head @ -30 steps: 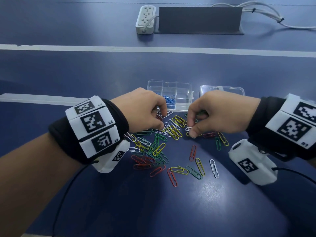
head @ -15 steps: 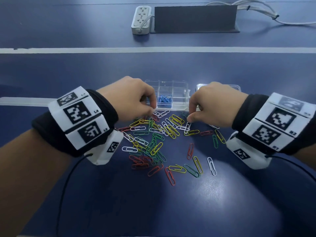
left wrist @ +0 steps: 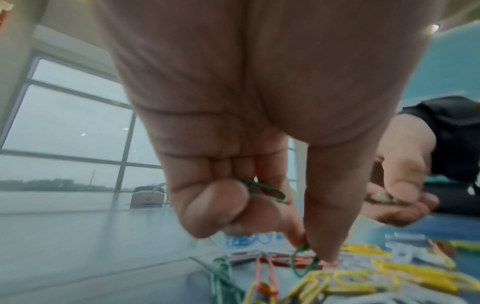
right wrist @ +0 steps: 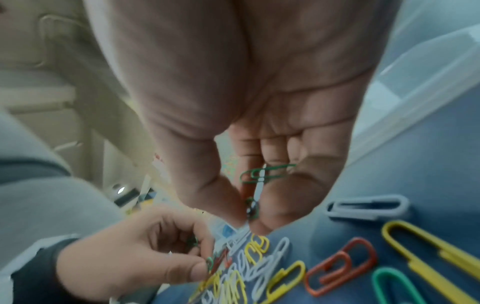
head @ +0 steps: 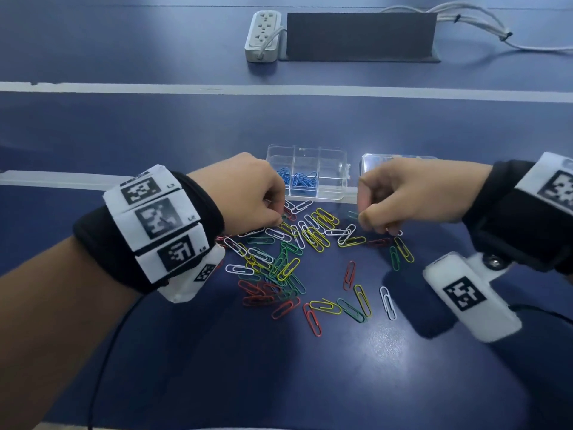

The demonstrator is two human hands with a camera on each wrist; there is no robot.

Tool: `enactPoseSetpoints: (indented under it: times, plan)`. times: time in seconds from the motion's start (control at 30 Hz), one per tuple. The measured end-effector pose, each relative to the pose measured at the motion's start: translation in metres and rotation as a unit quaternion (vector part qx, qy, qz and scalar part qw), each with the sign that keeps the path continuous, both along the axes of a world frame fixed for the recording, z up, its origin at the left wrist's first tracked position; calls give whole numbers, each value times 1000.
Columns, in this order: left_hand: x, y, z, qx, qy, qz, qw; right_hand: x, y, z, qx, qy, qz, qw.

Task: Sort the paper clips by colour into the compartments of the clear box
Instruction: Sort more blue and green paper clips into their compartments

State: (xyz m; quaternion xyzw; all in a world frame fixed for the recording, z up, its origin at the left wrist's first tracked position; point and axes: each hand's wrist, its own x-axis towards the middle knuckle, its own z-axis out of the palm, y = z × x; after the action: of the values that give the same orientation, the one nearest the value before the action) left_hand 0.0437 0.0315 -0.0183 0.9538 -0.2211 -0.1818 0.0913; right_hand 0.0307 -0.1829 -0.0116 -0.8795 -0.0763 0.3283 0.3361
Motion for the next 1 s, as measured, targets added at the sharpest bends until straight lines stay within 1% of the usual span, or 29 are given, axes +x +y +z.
enactPoseSetpoints:
  times: [0.1,0.17,0.23,0.27,0.33,0.37,0.43,0.47,0.53,0.6,0.67,0.73,0.8,0.87,1.0]
  plan:
    - [-2,3,5,-44,25,19,999,0,-14,-1,104,71,-53,991]
    - [-3,4,7,-92,75,39,992,-1,-23,-1,130,97,-74,984]
    - [-3,6,8,-155,149,57,975,-3,-29,-2,112,99,-81,985]
    - [-3,8,8,-172,173,58,968,-4,-31,-2,92,88,-77,989]
    - [-2,11,6,-170,190,61,965,-8,-33,-3,59,54,-55,995]
    - [-2,12,6,-161,191,60,967,-11,-34,-3,45,33,-29,998]
    - [-2,14,5,-135,186,60,971,-18,-34,-2,6,-23,48,999]
    - [-2,15,5,-114,173,58,977,-21,-35,-1,-20,-56,90,994]
    - [-4,14,5,-67,127,45,989,-24,-35,-2,-91,-127,174,972]
    - [-6,15,6,-25,86,19,996,-24,-32,-6,-157,-171,235,944]
    - [-7,15,5,19,56,-14,998,-22,-30,-12,-190,-184,253,930]
    - [-8,15,2,55,41,-30,997,-20,-30,-13,-200,-185,256,927]
    - [-8,15,1,73,24,-39,996,-20,-30,-11,-199,-183,257,928]
    - [-8,15,0,79,17,-40,996,-21,-28,-9,-182,-186,254,931]
    - [-10,15,-2,75,13,-42,996,-23,-18,-3,-121,-218,241,938]
